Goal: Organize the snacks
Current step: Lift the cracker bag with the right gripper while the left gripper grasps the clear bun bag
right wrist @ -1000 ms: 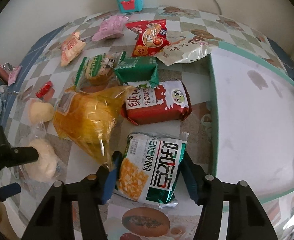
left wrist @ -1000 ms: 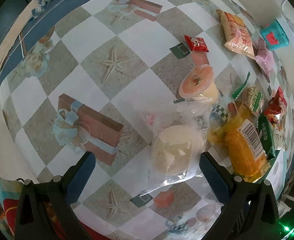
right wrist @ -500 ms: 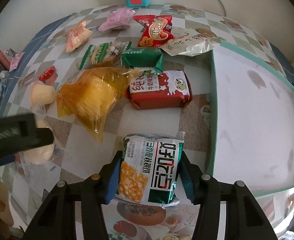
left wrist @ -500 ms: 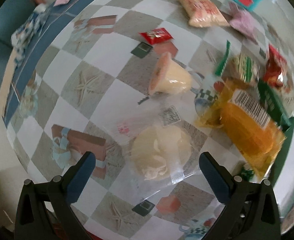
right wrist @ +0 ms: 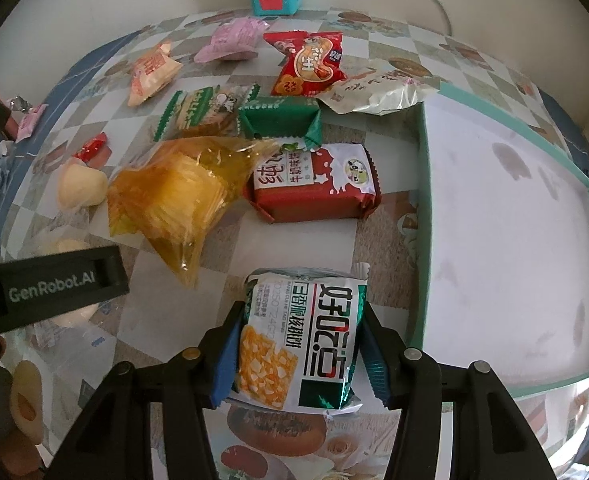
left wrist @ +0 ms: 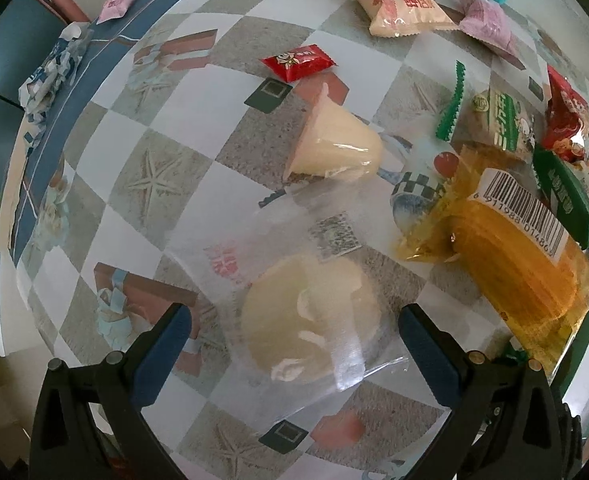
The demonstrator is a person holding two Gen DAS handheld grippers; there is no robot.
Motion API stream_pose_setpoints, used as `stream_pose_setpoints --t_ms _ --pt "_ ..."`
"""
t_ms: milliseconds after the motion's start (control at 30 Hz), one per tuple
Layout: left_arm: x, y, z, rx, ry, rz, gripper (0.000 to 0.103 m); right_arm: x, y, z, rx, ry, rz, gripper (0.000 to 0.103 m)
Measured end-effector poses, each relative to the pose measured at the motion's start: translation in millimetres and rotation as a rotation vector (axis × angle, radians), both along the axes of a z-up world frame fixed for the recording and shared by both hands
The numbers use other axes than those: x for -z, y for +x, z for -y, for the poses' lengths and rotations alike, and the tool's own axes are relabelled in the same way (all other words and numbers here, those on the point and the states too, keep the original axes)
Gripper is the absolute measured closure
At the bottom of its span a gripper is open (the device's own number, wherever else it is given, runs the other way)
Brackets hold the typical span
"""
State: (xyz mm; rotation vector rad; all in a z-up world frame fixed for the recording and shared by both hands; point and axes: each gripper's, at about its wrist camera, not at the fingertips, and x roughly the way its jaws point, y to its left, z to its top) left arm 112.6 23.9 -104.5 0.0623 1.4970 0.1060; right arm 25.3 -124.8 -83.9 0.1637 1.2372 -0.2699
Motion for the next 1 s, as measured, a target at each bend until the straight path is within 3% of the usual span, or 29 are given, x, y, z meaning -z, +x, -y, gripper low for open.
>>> stream_pose_setpoints --t_ms 300,400,467,533,1000 --pt "6.6 -2.6 4.7 0.001 0.006 -0.008 0.001 -0.6 -0.8 0.2 0.009 0.000 0.006 0.045" --pt "5.2 -3.4 5.6 0.007 -0.008 -0.002 0.014 -1.1 -0.3 1.1 0.011 0.002 0.006 0.048" --pt "0.7 -4.4 11.4 0.019 -0.017 0.009 0.030 -2.7 -0.9 2.2 0.019 0.009 0.003 0.049" --pt "-1.7 -4.6 15.0 0.032 -0.013 0.013 0.033 -3.9 -0.6 2.9 0.021 0.006 0.002 0.049" --pt "-22.9 -1.4 1.9 -0.056 -0.085 0.045 0.038 -26.9 -7.5 19.8 0.089 0.024 0.016 0.049"
